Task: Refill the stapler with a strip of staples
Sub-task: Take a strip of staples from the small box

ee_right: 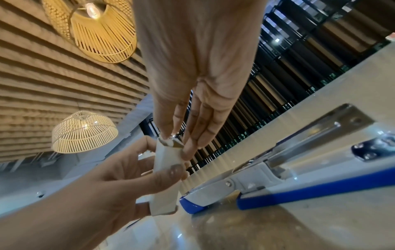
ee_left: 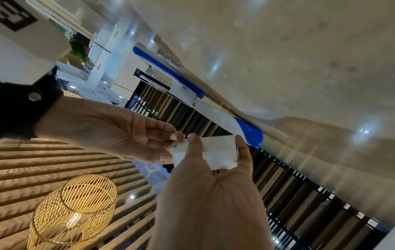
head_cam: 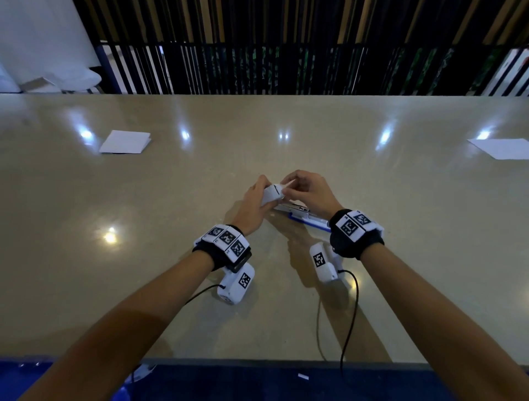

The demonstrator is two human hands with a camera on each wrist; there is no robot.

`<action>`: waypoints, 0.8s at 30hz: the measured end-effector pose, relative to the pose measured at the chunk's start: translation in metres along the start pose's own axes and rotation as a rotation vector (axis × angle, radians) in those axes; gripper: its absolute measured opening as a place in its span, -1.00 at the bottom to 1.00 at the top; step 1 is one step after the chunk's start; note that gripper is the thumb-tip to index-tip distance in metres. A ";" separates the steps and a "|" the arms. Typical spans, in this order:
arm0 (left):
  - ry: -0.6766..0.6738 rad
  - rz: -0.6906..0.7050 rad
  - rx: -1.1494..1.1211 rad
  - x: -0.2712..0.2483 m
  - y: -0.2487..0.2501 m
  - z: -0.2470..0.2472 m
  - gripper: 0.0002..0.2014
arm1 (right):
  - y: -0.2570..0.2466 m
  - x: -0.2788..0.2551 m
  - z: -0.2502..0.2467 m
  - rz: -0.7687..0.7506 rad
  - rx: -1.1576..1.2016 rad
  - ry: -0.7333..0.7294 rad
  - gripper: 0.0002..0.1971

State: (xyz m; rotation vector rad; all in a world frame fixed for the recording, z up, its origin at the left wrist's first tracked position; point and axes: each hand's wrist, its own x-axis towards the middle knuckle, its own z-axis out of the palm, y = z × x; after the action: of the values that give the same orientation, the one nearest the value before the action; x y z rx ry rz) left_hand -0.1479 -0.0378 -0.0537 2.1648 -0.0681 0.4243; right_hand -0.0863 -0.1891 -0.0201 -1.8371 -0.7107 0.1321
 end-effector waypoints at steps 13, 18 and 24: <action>0.001 0.046 -0.009 -0.009 -0.011 -0.016 -0.76 | -0.010 0.003 0.012 -0.065 -0.143 0.009 -0.83; 0.023 0.076 0.011 -0.011 -0.012 -0.021 -0.73 | -0.013 0.007 0.016 -0.163 -0.294 0.104 -0.93; 0.043 0.133 -0.013 -0.016 -0.011 -0.023 -0.60 | -0.021 0.008 0.015 -0.213 -0.264 0.111 -0.93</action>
State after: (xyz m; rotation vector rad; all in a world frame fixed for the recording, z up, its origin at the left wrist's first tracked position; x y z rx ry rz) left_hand -0.1675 -0.0147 -0.0554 2.1450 -0.1911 0.5457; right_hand -0.0947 -0.1686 -0.0057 -1.9854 -0.8715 -0.2109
